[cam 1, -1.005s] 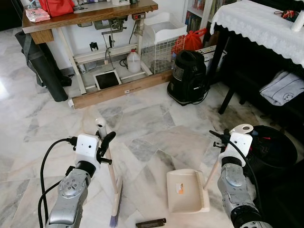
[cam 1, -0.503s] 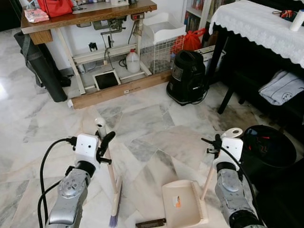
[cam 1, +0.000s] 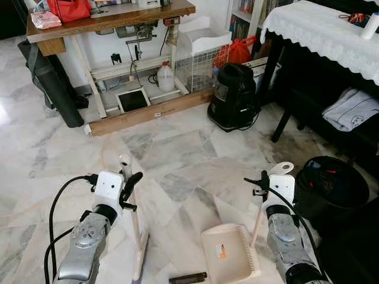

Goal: Sweep floor

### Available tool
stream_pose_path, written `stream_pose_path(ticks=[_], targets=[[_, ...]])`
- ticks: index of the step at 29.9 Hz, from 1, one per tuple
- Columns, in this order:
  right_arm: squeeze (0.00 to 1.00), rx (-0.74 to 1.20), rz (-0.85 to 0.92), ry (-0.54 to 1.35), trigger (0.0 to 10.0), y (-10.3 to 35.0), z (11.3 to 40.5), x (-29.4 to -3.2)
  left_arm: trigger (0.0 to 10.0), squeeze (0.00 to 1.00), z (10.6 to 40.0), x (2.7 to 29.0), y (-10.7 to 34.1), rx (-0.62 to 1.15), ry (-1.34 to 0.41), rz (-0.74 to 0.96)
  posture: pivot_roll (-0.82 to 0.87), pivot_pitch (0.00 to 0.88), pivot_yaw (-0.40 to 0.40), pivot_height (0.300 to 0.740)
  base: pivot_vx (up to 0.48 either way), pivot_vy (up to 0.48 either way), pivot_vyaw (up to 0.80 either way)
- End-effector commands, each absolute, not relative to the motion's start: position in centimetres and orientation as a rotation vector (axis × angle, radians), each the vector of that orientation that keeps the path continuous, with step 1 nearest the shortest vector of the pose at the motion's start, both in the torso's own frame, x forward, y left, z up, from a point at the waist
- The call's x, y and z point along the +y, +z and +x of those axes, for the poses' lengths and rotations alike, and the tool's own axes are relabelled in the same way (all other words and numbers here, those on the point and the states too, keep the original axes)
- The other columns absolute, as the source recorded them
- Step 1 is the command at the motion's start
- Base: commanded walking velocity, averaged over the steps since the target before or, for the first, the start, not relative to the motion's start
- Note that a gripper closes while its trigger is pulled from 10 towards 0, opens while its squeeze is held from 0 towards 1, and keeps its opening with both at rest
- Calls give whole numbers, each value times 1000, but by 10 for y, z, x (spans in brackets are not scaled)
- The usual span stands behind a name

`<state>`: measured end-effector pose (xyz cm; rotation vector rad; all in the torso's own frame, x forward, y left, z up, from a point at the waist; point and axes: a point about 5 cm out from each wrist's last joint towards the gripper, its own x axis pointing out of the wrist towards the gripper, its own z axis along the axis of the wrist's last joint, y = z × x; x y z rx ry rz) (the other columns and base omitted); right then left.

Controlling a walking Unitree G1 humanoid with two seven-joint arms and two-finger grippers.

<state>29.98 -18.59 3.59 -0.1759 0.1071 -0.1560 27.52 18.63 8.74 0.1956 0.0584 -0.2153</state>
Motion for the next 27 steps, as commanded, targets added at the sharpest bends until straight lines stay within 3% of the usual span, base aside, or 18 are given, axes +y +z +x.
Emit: stream_pose_path(ticks=[1,10,14,17,27], targets=[[0,140,-213,-127,10000,30,297,-185,10000,0,275,188,82,107,-225,232,62,78,16,740,0,0,0],[0,254,-264,-53,10000,14,291,-174,10000,0,276,190,73,178,-214,201,60,79,16,740,0,0,0],[0,271,-263,-40,10000,10,289,-171,10000,0,277,192,72,216,-197,131,62,81,17,740,0,0,0],[0,275,-263,-34,10000,10,289,-168,10000,0,278,194,74,247,-171,-13,64,83,17,740,0,0,0],[0,274,-250,-26,10000,11,292,-163,10000,0,279,197,71,280,-147,-67,63,83,16,740,0,0,0]])
